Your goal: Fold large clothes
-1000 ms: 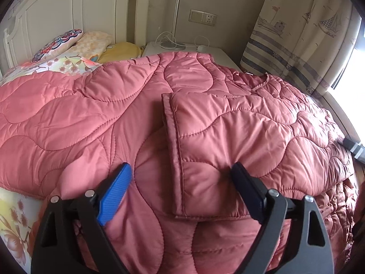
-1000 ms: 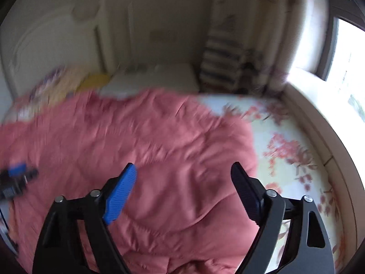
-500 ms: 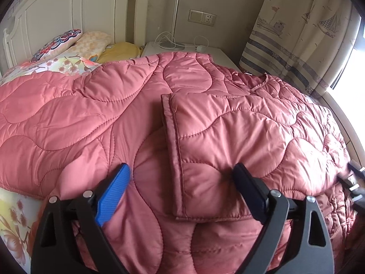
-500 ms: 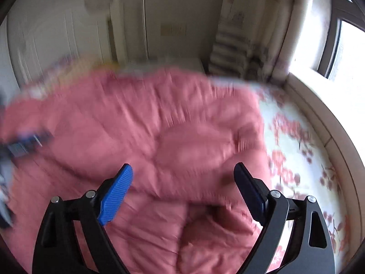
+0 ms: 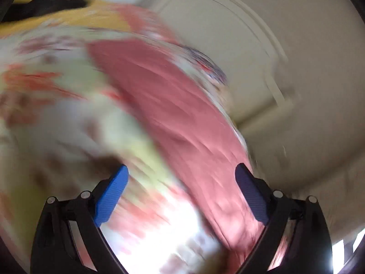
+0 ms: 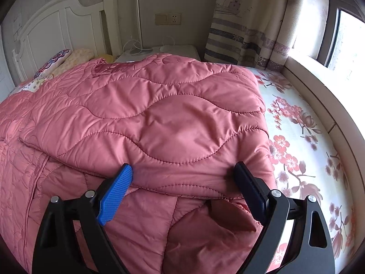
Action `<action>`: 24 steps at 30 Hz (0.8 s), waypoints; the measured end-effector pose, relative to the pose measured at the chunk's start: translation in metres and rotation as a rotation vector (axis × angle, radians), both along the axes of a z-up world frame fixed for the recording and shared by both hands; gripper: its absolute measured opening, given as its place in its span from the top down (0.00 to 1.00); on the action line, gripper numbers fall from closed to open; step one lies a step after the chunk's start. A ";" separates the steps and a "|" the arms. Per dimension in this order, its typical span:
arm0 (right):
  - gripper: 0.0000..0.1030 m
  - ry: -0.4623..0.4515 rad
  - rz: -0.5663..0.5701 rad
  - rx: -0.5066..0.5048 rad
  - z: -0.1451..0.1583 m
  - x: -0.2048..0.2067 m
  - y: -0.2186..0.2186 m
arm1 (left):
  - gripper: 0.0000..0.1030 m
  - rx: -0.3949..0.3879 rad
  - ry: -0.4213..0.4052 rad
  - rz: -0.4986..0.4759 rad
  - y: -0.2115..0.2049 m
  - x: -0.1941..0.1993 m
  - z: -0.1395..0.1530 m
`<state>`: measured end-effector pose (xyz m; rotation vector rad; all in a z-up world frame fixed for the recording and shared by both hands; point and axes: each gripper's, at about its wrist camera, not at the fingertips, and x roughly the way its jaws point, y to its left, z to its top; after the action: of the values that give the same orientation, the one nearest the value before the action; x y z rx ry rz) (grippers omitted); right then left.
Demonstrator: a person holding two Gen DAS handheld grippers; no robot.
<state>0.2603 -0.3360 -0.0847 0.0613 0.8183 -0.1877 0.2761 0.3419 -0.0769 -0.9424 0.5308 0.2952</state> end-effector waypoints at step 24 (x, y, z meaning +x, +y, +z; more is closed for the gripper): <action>0.15 -0.044 -0.005 0.070 0.004 -0.004 -0.004 | 0.84 0.802 -0.325 -0.899 -0.443 0.024 0.107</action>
<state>0.2566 -0.3404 -0.0806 0.1327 0.7810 -0.1625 0.3000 -0.1009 0.0300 0.0811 0.4288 -0.4402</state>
